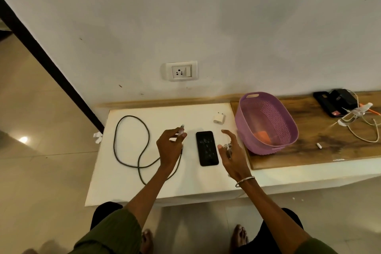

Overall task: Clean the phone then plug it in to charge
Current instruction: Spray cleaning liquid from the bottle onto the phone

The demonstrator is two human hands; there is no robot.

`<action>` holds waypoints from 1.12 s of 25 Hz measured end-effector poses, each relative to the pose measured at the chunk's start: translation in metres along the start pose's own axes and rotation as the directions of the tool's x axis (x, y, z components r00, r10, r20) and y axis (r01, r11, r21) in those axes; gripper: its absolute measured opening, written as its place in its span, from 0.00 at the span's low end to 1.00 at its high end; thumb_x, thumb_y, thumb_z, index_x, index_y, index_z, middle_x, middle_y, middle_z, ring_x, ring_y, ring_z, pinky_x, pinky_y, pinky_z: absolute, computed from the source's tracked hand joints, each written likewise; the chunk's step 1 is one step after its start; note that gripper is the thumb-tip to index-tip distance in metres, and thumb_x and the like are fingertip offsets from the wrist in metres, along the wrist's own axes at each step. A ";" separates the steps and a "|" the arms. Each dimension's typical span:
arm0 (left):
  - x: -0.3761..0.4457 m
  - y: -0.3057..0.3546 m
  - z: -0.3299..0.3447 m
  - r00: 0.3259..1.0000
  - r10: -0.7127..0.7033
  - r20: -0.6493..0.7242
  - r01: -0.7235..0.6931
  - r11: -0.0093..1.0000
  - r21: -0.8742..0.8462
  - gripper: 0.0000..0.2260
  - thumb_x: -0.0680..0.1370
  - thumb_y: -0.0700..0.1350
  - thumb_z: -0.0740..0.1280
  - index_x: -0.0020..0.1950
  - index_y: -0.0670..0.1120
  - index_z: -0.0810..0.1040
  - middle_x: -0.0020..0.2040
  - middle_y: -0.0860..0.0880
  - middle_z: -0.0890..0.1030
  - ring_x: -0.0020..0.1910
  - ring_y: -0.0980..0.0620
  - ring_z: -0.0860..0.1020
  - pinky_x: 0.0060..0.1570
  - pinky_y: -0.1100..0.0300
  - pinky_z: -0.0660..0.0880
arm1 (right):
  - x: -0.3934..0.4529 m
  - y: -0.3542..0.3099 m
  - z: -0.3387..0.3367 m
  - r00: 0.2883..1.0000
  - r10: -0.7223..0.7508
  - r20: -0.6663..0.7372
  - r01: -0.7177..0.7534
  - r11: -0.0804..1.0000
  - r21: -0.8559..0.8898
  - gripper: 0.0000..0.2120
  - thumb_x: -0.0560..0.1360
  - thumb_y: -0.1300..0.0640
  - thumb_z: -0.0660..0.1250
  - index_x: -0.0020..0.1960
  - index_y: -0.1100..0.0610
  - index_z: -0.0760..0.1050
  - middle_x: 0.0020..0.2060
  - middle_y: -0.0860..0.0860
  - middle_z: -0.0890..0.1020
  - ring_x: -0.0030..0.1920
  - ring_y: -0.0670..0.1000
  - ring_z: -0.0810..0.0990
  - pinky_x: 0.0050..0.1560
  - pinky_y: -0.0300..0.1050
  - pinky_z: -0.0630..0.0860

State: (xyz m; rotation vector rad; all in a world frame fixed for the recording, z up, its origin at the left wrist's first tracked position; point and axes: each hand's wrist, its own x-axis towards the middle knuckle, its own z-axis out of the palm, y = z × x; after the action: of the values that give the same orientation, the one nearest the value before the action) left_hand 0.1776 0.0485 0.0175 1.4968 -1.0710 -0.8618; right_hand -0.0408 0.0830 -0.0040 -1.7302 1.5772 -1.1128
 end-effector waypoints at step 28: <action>0.003 -0.098 0.031 0.989 0.106 0.107 -0.147 0.829 0.540 0.14 0.69 0.48 0.78 0.54 0.48 0.85 0.60 0.48 0.77 0.64 0.47 0.70 0.63 0.59 0.60 | 0.019 0.052 0.013 0.996 0.089 0.013 -0.084 0.974 -0.210 0.26 0.77 0.57 0.65 0.70 0.39 0.61 0.26 0.45 0.70 0.32 0.44 0.75 0.33 0.28 0.72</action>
State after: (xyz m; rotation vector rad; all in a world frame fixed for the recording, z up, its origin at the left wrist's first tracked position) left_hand 0.1679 0.0392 -0.0844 1.8437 -1.5448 -0.5342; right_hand -0.0579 0.0537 -0.0499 -1.7801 1.7921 -0.9090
